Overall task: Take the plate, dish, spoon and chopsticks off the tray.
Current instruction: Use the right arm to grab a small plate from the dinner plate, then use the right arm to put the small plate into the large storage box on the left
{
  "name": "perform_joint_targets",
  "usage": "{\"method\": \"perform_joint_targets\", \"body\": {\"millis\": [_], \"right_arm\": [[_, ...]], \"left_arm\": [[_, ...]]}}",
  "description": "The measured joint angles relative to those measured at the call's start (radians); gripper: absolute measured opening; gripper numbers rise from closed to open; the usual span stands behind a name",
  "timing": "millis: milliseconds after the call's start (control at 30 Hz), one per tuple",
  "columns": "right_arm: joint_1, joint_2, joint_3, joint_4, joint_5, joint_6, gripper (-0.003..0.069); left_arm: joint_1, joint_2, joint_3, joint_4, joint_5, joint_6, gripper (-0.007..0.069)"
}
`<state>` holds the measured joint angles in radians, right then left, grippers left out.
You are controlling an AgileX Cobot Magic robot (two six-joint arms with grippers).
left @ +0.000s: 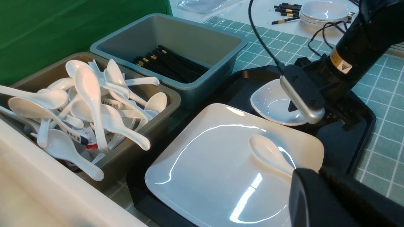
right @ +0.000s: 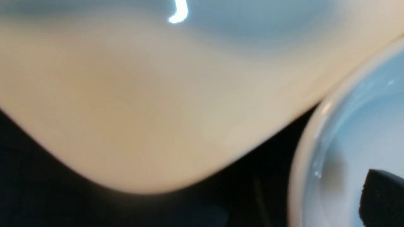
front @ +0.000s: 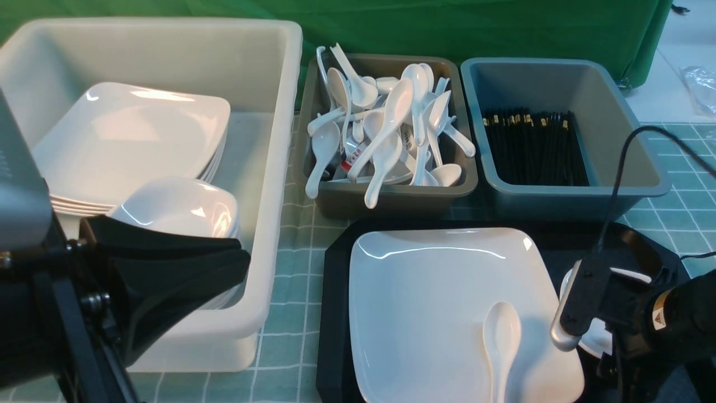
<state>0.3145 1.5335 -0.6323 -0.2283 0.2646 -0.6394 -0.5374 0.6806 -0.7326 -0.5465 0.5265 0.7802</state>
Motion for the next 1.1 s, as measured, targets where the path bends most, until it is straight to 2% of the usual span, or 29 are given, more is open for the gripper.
{"method": "perform_joint_targets", "body": {"millis": [200, 267, 333, 367, 400, 467, 533, 633, 700, 833, 900, 967, 1000, 1067, 1100], "right_arm": [[0.001, 0.035, -0.01, -0.041, -0.032, -0.001, 0.0419], [0.002, 0.045, -0.012, -0.051, -0.045, 0.001, 0.0341], [0.003, 0.047, -0.012, -0.051, -0.045, 0.002, 0.0302], [0.008, 0.047, -0.012, -0.051, -0.041, 0.006, 0.0225], [0.011, 0.043, -0.012, -0.054, -0.04, 0.014, 0.0194], [0.024, 0.029, -0.012, -0.071, -0.028, 0.042, 0.0188], [0.055, -0.004, -0.02, -0.073, 0.036, 0.099, 0.0165], [0.125, -0.11, -0.076, -0.069, 0.219, 0.231, 0.0065], [0.153, -0.141, -0.1, -0.059, 0.3, 0.273, 0.0057], [0.259, -0.246, -0.251, -0.052, 0.473, 0.444, 0.0057], [0.344, -0.274, -0.374, -0.044, 0.514, 0.506, 0.0057], [0.381, -0.274, -0.446, -0.042, 0.52, 0.523, 0.0057], [0.457, -0.254, -0.554, -0.04, 0.524, 0.532, 0.0057], [0.502, -0.227, -0.624, -0.039, 0.523, 0.533, 0.0057], [0.55, -0.184, -0.706, -0.038, 0.512, 0.53, 0.0057]], "left_arm": [[0.0, 0.0, 0.0, 0.0, 0.003, 0.0, 0.0017], [0.0, 0.0, 0.0, 0.0, 0.003, 0.0, 0.0017], [0.0, 0.0, 0.0, 0.0, 0.004, 0.0, 0.0017], [0.0, 0.0, 0.0, 0.0, 0.005, 0.0, 0.0017], [0.0, 0.0, 0.0, 0.0, 0.006, 0.0, 0.0017], [0.0, 0.0, 0.0, 0.0, 0.01, 0.0, 0.0017], [0.0, 0.0, 0.0, 0.0, 0.015, 0.0, 0.0017], [0.0, 0.0, 0.0, 0.0, 0.015, -0.001, 0.0017], [0.0, 0.0, 0.0, 0.0, 0.011, -0.001, 0.0017], [0.0, 0.0, 0.0, 0.0, 0.001, -0.003, 0.0017], [0.0, -0.004, -0.007, 0.036, 0.008, -0.057, 0.0017], [0.0, -0.014, -0.015, 0.082, 0.016, -0.102, 0.0017], [0.0, -0.042, -0.028, 0.177, 0.039, -0.21, 0.0017], [0.0, -0.073, -0.04, 0.28, 0.067, -0.308, 0.0017], [0.0, -0.113, -0.049, 0.373, 0.095, -0.396, 0.0017]]}}
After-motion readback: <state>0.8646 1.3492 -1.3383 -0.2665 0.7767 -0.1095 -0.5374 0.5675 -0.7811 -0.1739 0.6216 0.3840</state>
